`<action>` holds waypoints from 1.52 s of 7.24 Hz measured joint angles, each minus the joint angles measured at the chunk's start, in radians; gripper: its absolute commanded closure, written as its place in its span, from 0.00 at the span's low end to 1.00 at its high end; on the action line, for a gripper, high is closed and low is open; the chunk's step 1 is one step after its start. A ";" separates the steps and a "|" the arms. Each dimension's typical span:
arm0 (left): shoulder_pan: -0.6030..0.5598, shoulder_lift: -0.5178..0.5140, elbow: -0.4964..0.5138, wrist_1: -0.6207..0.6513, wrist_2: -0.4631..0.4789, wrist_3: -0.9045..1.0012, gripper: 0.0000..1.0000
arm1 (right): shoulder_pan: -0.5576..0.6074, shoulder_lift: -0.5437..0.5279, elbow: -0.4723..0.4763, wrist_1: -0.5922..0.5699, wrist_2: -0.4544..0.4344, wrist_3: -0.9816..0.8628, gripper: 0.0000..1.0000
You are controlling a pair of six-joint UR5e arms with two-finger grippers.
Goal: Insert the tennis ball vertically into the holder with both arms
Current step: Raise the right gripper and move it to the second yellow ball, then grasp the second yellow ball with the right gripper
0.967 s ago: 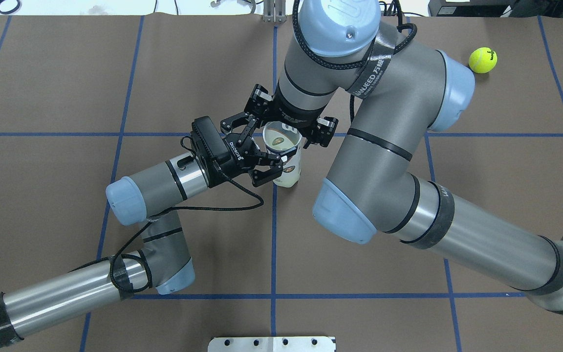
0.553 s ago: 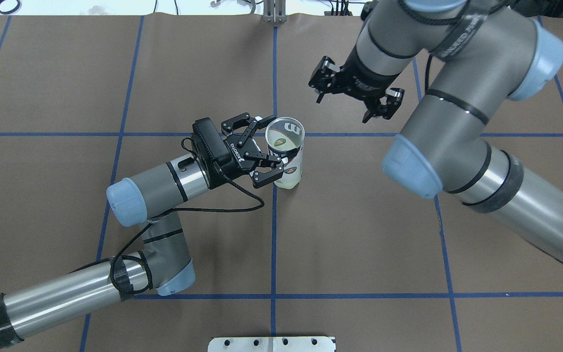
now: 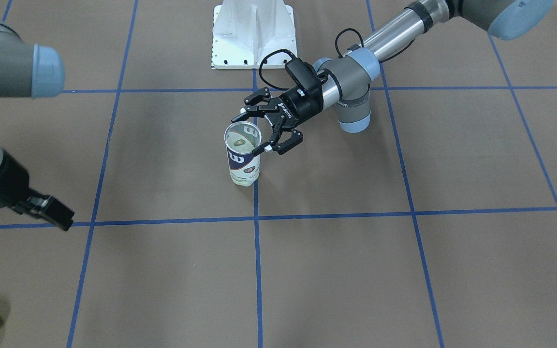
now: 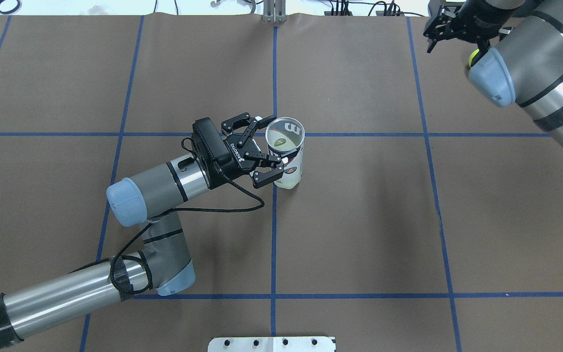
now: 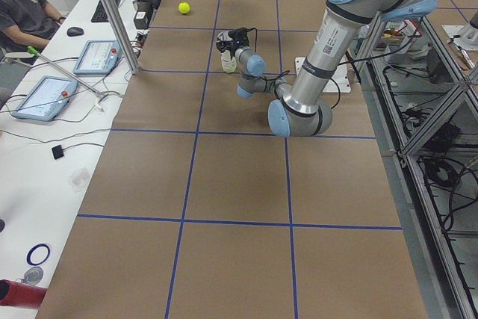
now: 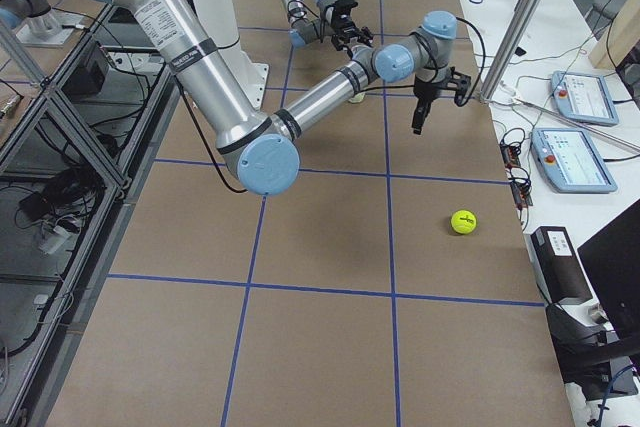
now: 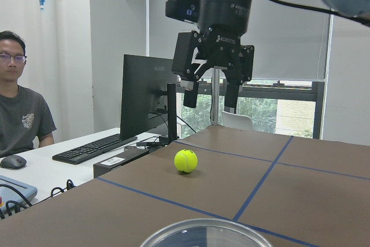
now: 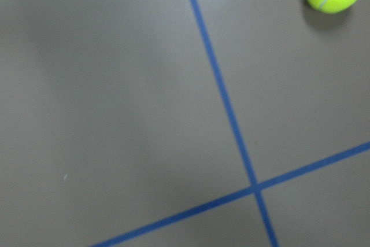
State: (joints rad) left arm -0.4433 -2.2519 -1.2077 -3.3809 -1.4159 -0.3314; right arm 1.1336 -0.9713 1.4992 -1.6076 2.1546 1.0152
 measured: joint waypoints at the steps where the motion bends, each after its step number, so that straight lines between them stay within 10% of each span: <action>1: 0.000 0.000 -0.001 0.000 0.000 0.000 0.12 | 0.020 0.001 -0.159 0.174 -0.064 -0.020 0.02; 5: -0.001 0.000 -0.003 0.000 0.000 0.000 0.12 | -0.021 0.012 -0.526 0.609 -0.327 0.001 0.02; 11: -0.003 0.001 -0.006 -0.002 0.000 0.000 0.12 | -0.091 0.011 -0.647 0.729 -0.540 0.089 0.03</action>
State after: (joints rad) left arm -0.4463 -2.2506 -1.2134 -3.3824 -1.4159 -0.3313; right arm 1.0426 -0.9600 0.8526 -0.8790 1.6144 1.1046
